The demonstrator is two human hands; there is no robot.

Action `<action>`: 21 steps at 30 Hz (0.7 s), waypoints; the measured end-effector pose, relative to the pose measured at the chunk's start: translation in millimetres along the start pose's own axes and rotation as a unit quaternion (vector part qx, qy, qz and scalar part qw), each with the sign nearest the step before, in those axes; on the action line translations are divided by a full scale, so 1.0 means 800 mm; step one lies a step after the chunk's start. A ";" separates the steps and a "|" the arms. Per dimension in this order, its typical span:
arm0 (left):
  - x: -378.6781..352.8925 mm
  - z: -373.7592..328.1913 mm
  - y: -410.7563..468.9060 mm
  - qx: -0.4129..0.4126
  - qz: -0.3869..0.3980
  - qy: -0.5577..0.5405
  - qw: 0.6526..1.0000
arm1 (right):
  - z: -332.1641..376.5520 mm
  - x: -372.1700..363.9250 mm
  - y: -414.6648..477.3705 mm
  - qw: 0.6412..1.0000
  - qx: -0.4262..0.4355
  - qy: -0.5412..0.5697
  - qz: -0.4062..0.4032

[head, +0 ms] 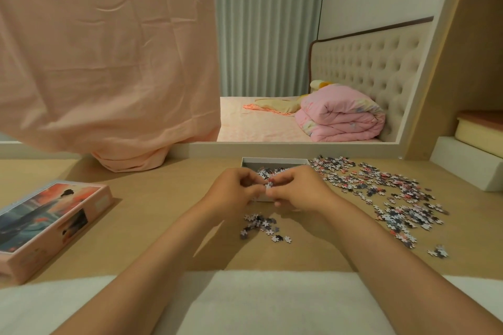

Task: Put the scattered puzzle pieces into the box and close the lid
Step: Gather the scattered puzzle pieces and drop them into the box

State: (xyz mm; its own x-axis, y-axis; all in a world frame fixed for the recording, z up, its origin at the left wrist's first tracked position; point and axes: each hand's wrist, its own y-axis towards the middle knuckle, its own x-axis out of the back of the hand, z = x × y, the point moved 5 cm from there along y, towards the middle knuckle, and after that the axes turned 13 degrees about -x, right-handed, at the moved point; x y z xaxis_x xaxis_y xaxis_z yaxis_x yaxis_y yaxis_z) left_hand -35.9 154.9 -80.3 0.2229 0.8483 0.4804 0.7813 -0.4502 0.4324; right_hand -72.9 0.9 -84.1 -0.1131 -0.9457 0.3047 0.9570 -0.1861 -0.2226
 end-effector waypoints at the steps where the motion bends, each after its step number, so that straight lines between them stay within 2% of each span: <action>1: 0.002 -0.004 0.010 -0.007 -0.004 -0.003 1.000 | 0.011 0.007 0.005 1.000 0.021 -0.013 -0.012; 6: 0.004 -0.006 0.060 -0.010 -0.019 -0.023 0.999 | 0.039 0.032 0.038 0.993 0.078 -0.058 -0.069; 10: -0.003 0.011 0.074 -0.016 -0.021 -0.019 0.999 | 0.040 0.035 0.057 0.976 0.114 -0.146 -0.113; 16: -0.008 0.027 0.075 -0.045 0.040 0.046 0.997 | 0.026 0.031 0.070 0.954 0.137 -0.242 -0.115; 21: -0.012 0.025 0.069 -0.075 0.108 0.146 0.980 | 0.020 0.028 0.067 0.933 0.153 -0.310 -0.097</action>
State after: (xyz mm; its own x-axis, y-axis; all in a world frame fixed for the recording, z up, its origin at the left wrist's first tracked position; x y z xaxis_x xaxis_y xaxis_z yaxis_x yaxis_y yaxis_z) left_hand 16.6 127.7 -75.9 0.1803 0.6225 0.7616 0.6342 -0.6654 0.3937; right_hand -20.1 -25.7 -74.2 -0.2074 -0.5486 0.8100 0.9766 -0.1643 0.1388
